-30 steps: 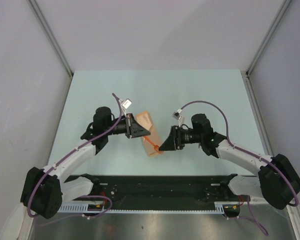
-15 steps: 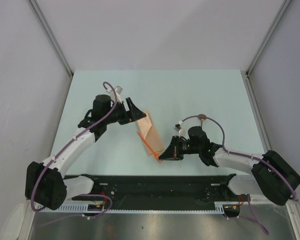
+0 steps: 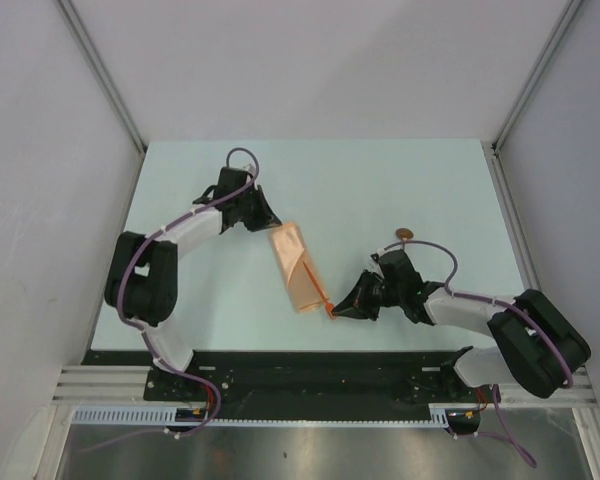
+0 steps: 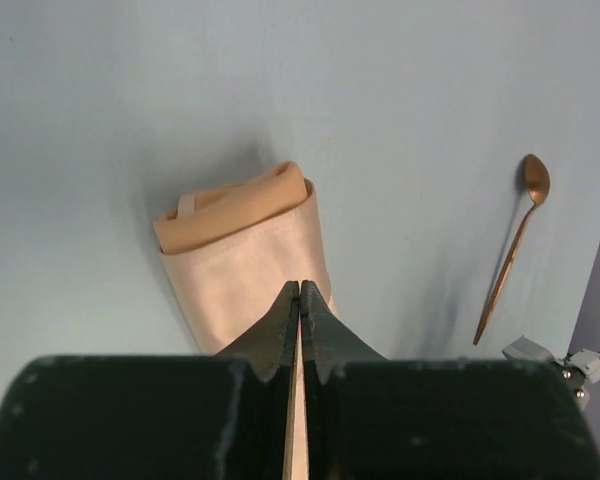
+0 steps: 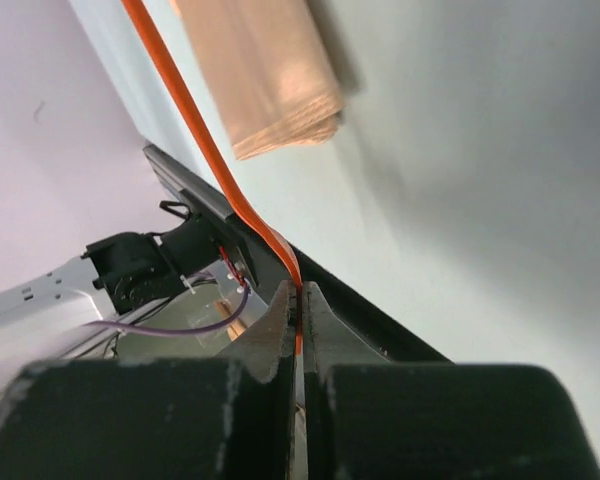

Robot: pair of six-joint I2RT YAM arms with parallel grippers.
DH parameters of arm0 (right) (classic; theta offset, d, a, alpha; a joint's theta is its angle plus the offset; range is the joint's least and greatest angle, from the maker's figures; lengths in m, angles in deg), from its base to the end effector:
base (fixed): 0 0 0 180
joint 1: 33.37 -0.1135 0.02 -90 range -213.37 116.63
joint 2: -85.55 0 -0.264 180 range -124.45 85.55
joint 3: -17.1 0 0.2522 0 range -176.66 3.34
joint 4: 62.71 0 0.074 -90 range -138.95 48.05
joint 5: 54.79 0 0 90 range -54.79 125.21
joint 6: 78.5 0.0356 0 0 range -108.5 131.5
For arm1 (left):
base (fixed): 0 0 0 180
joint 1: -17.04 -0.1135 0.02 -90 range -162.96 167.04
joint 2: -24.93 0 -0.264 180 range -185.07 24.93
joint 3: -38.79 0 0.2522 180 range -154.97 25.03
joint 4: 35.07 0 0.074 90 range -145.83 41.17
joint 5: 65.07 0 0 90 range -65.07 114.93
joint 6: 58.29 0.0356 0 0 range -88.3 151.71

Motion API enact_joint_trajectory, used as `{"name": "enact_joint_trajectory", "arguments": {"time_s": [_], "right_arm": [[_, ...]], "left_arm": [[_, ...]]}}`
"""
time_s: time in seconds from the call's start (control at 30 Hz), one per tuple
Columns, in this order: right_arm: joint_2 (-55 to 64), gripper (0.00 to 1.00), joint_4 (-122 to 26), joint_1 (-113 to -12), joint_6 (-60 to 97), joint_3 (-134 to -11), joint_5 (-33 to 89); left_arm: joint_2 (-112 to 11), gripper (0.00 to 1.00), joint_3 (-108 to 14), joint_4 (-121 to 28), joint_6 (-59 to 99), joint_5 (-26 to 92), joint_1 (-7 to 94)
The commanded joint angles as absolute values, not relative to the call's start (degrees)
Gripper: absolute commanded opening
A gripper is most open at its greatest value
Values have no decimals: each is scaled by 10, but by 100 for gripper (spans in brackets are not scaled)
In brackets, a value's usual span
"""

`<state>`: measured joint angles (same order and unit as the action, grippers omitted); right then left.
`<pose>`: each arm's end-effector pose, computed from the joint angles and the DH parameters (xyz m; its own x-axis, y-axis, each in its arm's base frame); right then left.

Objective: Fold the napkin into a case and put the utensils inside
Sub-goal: Insert the fork into the folded napkin.

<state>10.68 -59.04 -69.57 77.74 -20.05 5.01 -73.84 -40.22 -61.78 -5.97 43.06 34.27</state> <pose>0.1744 0.1498 0.1448 -0.9609 0.2770 0.0021 0.1600 0.5486 0.8206 0.3519 -0.1207 0.2110 -0.8452 -0.3461 -0.4072 -0.0385 0.7994 -0.5995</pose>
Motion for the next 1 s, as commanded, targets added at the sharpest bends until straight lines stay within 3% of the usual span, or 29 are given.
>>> {"name": "enact_joint_trajectory", "arguments": {"time_s": [0.0,0.53,0.97], "right_arm": [[69,0,-558,-691,776,-250,56],[21,0,-467,-688,774,-321,81],[-25,0,-527,-686,812,-336,71]], "left_arm": [[-776,4,-457,-623,-31,413,346],[-836,0,-501,-653,-28,382,371],[-856,0,-500,-655,-35,373,378]]}}
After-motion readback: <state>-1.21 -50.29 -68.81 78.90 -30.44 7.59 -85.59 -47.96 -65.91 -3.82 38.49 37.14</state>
